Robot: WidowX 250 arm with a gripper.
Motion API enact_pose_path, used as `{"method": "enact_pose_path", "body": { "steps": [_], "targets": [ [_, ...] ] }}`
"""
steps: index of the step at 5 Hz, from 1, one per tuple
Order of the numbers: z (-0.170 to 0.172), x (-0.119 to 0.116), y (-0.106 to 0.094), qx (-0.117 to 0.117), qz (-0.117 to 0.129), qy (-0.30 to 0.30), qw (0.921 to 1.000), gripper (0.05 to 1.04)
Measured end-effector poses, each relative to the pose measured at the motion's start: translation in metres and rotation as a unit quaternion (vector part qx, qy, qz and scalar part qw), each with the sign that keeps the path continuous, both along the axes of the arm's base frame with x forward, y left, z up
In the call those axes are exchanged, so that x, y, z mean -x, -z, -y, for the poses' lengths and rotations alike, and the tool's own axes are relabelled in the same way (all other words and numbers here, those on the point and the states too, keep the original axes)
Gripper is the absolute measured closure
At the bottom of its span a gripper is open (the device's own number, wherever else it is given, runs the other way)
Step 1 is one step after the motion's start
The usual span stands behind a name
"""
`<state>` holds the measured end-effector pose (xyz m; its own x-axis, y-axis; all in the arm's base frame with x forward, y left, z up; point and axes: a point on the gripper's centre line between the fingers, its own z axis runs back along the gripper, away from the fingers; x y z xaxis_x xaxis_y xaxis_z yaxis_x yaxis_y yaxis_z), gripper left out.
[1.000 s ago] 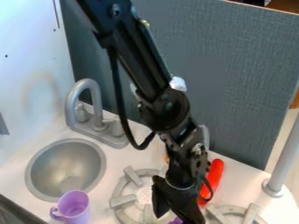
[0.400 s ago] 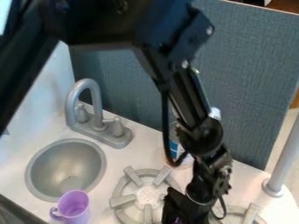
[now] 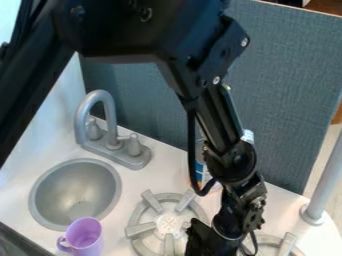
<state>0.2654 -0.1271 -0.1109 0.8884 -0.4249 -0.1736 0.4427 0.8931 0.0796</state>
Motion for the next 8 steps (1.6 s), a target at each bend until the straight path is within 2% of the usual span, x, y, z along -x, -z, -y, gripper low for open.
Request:
{"method": "enact_pose_path", "body": {
  "steps": [1,2,3,5,7,8],
  "targets": [
    [-0.004,0.006,-0.019,0.011,0.016,0.006,0.9998,0.255],
    [0.002,-0.003,-0.052,0.039,0.057,0.019,0.9974,0.255],
    [0.015,-0.020,-0.058,0.058,0.080,0.020,0.9949,0.255],
    [0.073,-0.040,-0.030,0.093,0.069,0.106,0.9876,0.255],
    [0.098,-0.041,-0.024,0.118,0.045,0.116,0.9852,0.256],
    [0.104,-0.045,-0.025,0.125,0.047,0.107,0.9853,0.256]
  ]
}}
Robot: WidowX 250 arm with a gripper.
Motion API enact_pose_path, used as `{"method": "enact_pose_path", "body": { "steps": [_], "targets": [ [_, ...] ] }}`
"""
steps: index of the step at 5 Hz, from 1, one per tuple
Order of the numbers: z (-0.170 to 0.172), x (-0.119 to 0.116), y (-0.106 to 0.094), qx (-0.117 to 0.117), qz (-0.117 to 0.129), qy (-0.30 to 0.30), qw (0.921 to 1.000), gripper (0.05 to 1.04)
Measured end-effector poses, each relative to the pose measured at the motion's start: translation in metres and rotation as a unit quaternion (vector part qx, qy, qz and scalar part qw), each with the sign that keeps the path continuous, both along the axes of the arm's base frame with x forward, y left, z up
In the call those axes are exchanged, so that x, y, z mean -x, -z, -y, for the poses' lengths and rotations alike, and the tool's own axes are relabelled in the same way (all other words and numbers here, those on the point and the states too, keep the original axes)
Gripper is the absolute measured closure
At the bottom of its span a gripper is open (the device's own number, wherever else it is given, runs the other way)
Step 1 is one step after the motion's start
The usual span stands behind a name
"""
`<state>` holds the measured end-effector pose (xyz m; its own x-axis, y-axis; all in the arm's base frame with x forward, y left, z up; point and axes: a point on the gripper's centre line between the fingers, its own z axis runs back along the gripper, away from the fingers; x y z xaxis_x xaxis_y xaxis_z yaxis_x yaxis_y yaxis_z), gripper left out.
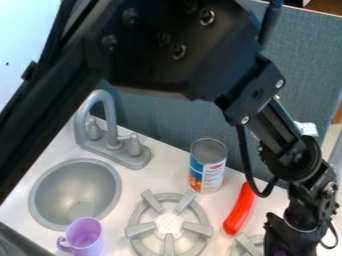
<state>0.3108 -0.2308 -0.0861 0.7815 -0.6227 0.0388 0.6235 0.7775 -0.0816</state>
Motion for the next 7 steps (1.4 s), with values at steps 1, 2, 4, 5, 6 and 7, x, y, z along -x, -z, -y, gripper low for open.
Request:
{"method": "enact_pose_path", "body": {
  "steps": [1,2,4,5,6,7],
  "targets": [
    [-0.002,0.003,0.001,-0.008,-0.011,-0.020,0.9997,0.217],
    [-0.013,0.015,0.007,-0.017,-0.022,-0.045,0.9986,0.069],
    [-0.038,-0.004,-0.038,0.030,0.020,-0.109,0.9934,0.075],
    [-0.057,-0.016,-0.047,0.015,0.040,-0.132,0.9904,0.075],
    [-0.076,-0.042,-0.060,-0.003,0.063,-0.163,0.9846,0.075],
    [-0.093,-0.062,-0.054,-0.028,0.057,-0.191,0.9795,0.075]
  ]
}}
